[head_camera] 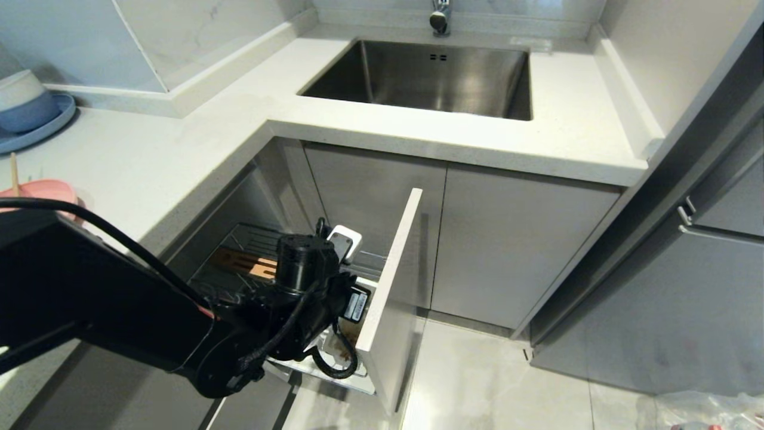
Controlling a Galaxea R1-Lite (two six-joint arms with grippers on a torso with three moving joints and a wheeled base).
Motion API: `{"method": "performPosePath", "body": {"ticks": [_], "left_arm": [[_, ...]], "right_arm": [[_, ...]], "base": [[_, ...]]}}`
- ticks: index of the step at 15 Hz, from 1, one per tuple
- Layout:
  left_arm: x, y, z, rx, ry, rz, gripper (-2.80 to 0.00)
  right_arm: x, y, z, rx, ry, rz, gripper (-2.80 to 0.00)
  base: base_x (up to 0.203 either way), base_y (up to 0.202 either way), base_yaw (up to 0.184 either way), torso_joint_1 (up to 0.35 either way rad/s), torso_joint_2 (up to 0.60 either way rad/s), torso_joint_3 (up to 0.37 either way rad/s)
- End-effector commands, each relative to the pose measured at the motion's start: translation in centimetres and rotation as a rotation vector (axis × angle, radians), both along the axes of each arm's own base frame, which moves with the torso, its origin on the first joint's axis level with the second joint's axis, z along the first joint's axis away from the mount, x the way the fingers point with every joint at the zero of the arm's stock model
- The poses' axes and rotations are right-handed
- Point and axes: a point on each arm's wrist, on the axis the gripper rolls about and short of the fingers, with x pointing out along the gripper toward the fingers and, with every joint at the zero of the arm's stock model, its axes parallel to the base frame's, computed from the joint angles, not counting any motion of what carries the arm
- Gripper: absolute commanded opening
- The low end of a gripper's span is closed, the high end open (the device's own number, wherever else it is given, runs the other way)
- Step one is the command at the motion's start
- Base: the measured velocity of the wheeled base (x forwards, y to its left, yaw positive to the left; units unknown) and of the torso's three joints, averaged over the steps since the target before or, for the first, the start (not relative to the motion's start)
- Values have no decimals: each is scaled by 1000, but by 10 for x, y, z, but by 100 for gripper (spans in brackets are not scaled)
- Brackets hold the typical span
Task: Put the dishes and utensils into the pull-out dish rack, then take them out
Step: Take the fork out of the cupboard
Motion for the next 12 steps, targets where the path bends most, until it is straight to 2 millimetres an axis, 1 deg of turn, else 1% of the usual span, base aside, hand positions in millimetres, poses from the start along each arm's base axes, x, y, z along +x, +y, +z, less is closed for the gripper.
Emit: {"method": "performPosePath", "body": {"ticks": [1,5,12], "left_arm": [[2,-1,4,-22,-5,7,-280],[5,-3,11,-73,27,31,-280],[-1,0,28,-97,-11,40,-280]], "right_arm": [[0,0,0,0,0,1,-280],[0,0,0,0,0,1,-280],[0,0,0,-1,0,0,-280]], "base": [[0,0,0,0,0,0],[0,0,0,0,0,0],[0,0,0,0,0,0]]}}
